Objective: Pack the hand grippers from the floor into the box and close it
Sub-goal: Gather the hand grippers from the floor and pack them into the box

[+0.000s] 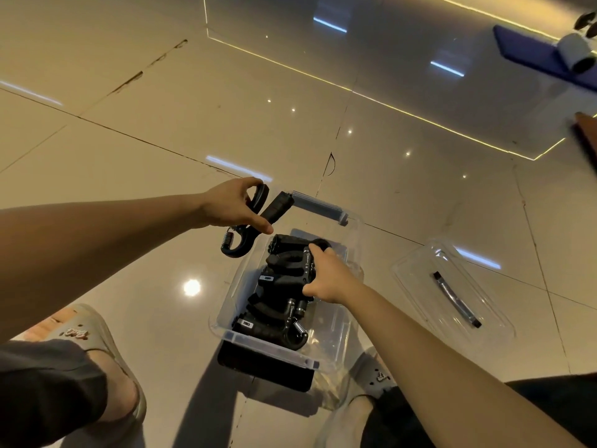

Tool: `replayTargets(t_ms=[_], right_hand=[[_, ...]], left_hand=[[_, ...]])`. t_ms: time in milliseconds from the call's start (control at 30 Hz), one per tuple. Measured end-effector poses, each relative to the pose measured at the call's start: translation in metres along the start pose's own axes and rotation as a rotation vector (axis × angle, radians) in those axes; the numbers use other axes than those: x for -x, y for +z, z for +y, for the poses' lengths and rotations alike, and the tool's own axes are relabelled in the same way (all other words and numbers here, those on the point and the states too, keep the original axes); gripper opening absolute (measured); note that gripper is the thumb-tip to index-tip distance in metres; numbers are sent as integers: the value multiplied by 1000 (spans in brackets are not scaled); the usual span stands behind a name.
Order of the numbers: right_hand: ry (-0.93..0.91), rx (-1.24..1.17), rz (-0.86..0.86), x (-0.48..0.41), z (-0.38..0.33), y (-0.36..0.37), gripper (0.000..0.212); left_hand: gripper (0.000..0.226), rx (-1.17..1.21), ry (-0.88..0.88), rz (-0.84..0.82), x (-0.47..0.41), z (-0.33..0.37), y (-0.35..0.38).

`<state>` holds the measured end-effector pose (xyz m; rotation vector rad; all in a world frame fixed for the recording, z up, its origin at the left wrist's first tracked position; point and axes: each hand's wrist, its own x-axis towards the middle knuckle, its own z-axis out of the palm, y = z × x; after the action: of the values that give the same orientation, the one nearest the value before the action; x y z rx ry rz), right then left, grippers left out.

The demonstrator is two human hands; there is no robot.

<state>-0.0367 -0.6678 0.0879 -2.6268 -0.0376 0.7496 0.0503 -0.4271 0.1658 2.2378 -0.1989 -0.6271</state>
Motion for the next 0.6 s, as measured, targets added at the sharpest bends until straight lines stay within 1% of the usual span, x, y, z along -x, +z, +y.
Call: replayTargets(t_ms=[67,133,267,367,467,600], right_hand=[[7,12,-22,-5,-2,9,113],[2,31,-21,-8,-3,16,118],[5,85,7,-10,-3,20,113],[-1,16,2,-6,-5,14,108],[-44,-62,-15,3,-9,11,106],[-71,-214,-143,21,-14,26,102]], left_hand=[[108,4,-2,-7,1,-2,2],[104,3,-4,-16,3,-4,4],[102,4,-12,-32,2,-7,6],[103,-3,-3,-36,-2,-6,6],[102,-1,9,-37,-5,-3,6],[107,10,-2,-61,-9,-3,7]])
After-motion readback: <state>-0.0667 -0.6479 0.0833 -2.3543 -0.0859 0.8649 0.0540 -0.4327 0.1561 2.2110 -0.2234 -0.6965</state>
